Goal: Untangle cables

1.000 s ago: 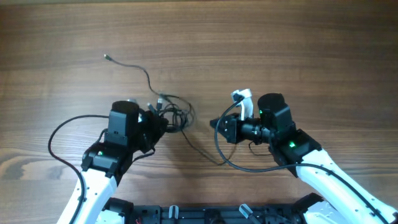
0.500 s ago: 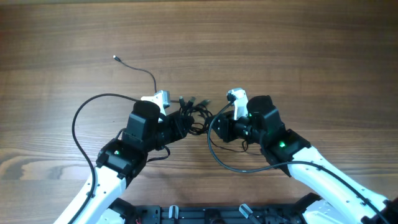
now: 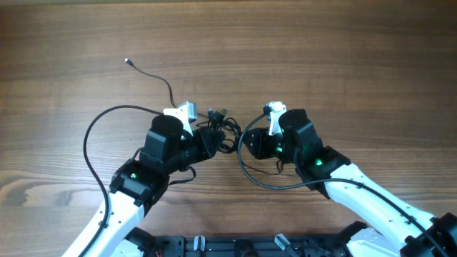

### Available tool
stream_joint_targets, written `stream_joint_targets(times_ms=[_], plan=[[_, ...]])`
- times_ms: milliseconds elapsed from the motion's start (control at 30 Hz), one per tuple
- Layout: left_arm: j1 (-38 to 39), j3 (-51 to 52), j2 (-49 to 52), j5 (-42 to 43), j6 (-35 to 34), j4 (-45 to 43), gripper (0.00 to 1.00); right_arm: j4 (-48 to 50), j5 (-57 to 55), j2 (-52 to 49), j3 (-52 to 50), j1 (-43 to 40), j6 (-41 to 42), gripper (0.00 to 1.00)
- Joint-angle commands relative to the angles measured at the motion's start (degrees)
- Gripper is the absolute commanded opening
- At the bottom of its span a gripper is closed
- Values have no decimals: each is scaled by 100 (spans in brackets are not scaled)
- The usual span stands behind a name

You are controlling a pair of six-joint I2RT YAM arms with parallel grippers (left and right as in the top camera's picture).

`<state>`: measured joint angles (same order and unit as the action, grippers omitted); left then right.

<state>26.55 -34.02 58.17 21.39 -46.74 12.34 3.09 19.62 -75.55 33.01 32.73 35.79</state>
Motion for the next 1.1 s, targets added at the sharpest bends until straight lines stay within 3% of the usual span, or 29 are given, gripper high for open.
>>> stream_joint_targets(times_ms=[0,200,300,367,433,500,633,800,833,933,1067], plan=[[24,-70,-85,153,140,-61,4,92,586,-74,-66,0,26,30],[24,-70,-83,109,138,-63,4,247,1309,-74,-66,0,94,33],[20,-70,-103,291,153,-129,4,52,4,-74,-66,-4,398,35],[20,-70,-256,721,540,-101,4,-304,-1622,-74,-66,-166,1276,44],[20,-70,-595,1547,1200,50,4,-481,-2031,-74,-66,-603,1639,44],[20,-70,-1316,1718,1803,739,4,-885,-2022,-74,-66,-1287,1996,43],[20,-70,-2256,476,1799,1681,4,-1526,-2026,-74,-66,-1956,1928,43],[20,-70,-2398,-474,1392,2166,4,-1661,-2000,-74,-66,-2026,1650,47],[20,-70,-2398,-542,1281,2159,4,-1604,-1674,-74,-66,-2026,1493,50],[20,-70,-2354,-546,1285,2055,4,-1014,892,-20,-66,-2026,-579,66],[20,-70,-2031,-542,1281,1705,4,-579,4194,131,-66,-1974,-1314,57]])
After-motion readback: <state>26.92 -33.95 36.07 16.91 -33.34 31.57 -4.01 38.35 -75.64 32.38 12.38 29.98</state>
